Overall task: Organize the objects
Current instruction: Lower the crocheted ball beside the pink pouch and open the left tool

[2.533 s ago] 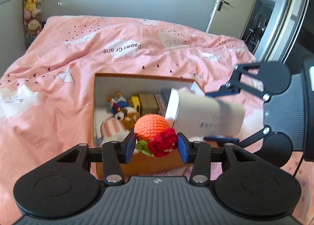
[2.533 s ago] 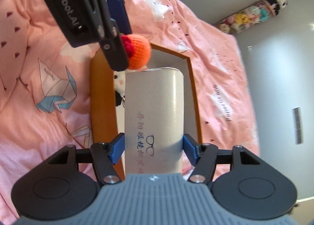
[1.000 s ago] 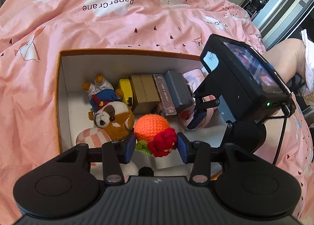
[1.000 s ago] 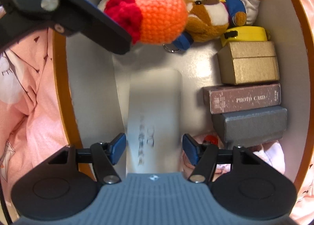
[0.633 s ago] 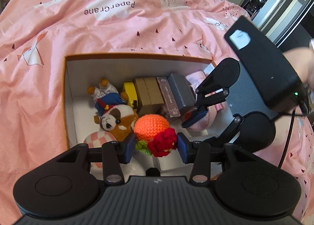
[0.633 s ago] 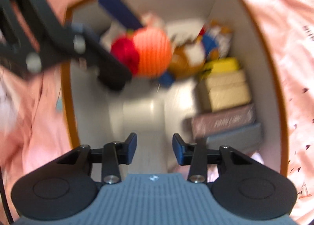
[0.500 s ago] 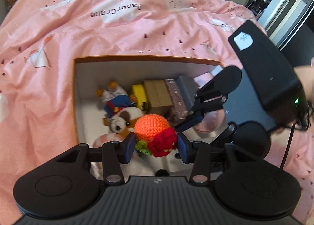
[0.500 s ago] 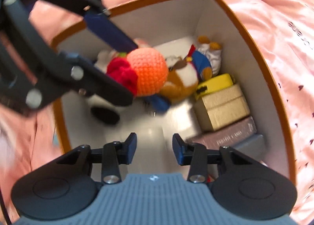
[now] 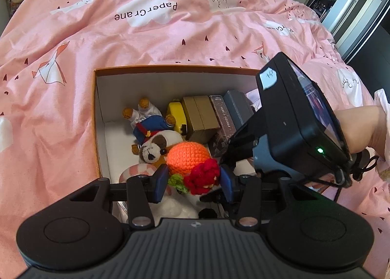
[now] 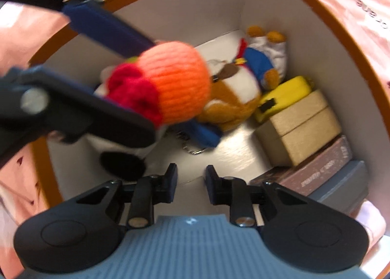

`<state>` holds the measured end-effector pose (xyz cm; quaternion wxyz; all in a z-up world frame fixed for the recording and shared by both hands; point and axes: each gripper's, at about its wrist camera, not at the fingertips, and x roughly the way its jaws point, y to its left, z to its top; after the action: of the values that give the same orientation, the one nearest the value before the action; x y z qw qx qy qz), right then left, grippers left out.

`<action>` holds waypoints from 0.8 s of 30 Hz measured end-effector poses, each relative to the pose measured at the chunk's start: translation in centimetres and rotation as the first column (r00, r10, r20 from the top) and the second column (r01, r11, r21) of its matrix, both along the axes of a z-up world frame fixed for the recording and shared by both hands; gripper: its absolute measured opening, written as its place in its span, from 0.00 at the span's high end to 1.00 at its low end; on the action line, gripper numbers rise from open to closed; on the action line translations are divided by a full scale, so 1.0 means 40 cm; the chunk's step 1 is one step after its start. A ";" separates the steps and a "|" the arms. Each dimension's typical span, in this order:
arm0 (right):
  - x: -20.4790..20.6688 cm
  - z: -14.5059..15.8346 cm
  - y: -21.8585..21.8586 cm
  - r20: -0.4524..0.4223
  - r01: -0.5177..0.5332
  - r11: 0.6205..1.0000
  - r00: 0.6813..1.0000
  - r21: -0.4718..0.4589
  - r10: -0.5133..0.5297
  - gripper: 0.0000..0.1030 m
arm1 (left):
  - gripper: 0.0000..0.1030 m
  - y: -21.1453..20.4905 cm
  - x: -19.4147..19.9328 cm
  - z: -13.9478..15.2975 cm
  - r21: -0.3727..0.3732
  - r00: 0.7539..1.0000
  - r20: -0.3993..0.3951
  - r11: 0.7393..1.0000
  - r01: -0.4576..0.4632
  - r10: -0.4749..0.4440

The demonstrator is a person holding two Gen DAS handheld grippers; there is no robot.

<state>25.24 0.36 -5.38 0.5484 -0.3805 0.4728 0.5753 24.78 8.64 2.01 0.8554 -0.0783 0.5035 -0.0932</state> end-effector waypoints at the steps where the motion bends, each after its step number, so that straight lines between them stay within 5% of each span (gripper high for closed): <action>1: -0.009 0.000 0.000 -0.023 -0.031 0.999 0.999 -0.012 0.031 0.78 | 0.50 -0.001 -0.001 0.000 0.000 1.000 -0.001 1.000 0.001 -0.001; 7: -0.041 0.006 0.015 -0.018 -0.095 0.995 0.995 -0.023 0.095 0.77 | 0.50 -0.012 -0.005 -0.002 0.016 1.000 -0.003 1.000 0.024 -0.024; 13: 0.003 0.102 -0.045 0.021 0.024 0.996 0.999 0.081 -0.026 0.71 | 0.50 -0.044 -0.002 0.003 0.019 0.996 0.005 0.996 0.088 -0.088; 18: -0.010 0.129 -0.101 0.168 0.049 0.998 0.984 0.027 -0.053 0.70 | 0.50 -0.103 0.016 -0.024 0.012 0.989 -0.016 0.989 0.150 -0.150; 24: -0.051 0.094 -0.131 0.220 0.074 0.997 0.973 -0.037 -0.064 0.71 | 0.50 -0.145 0.060 -0.091 0.019 0.987 -0.099 0.991 0.130 -0.128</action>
<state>23.20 -4.87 -1.64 0.6081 -0.4371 0.4352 0.4998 27.16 2.85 -1.64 0.8228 -0.0391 0.5499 -0.1380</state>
